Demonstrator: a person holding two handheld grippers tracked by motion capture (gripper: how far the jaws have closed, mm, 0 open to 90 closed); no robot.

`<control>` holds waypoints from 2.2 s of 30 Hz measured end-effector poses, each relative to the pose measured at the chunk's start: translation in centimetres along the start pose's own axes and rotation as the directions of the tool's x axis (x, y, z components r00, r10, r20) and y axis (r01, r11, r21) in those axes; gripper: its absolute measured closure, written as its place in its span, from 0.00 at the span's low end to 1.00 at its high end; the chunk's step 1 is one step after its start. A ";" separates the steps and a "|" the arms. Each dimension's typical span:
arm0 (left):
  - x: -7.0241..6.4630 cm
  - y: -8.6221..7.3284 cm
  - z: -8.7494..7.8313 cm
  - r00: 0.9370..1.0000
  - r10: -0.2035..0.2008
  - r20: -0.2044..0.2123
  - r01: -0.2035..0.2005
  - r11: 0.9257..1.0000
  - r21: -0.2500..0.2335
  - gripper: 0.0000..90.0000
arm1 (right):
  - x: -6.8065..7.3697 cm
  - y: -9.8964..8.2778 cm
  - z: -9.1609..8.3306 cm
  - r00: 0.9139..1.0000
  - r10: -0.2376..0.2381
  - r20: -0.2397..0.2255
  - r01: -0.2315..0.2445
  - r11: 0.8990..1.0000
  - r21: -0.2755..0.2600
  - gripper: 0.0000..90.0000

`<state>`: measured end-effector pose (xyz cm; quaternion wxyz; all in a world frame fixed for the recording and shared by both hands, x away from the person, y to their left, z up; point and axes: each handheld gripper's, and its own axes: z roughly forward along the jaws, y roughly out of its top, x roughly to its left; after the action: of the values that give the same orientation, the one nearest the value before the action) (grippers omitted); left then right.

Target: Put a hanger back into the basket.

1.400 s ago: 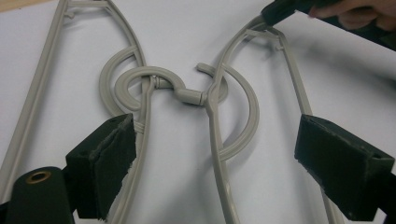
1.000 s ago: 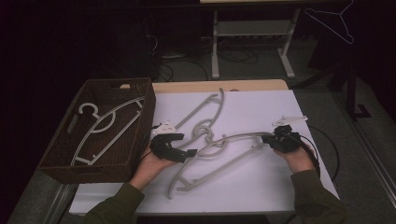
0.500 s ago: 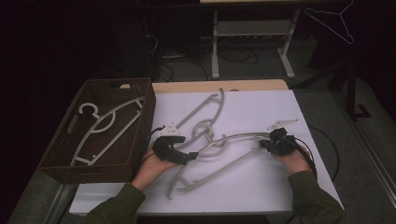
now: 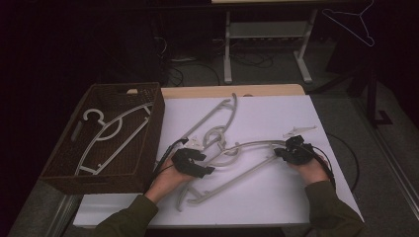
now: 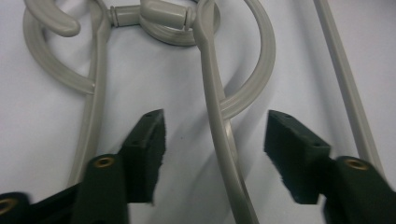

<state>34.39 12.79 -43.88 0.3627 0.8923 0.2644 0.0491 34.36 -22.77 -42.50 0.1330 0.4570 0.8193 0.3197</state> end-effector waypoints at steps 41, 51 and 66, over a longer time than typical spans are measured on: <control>0.3 0.7 -1.0 0.995 -0.029 -0.092 0.029 1.000 0.000 0.91 | 0.9 -0.3 -2.3 1.000 0.010 -0.013 -0.012 0.987 -0.158 0.28; 0.3 1.8 -2.4 0.993 -0.025 -0.114 0.023 1.000 -0.018 0.91 | 1.7 -2.0 -4.3 0.999 -0.027 -0.035 0.017 0.968 -0.251 0.13; 0.6 4.7 -6.3 0.987 -0.036 -0.156 0.027 0.998 -0.056 0.91 | 2.0 -4.6 -5.9 0.999 -0.034 -0.039 0.021 0.954 -0.298 0.11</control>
<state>35.14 14.19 -36.17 0.3653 0.8713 0.3046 0.1205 27.18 -25.21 -40.79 0.1866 0.4133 0.7709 0.4472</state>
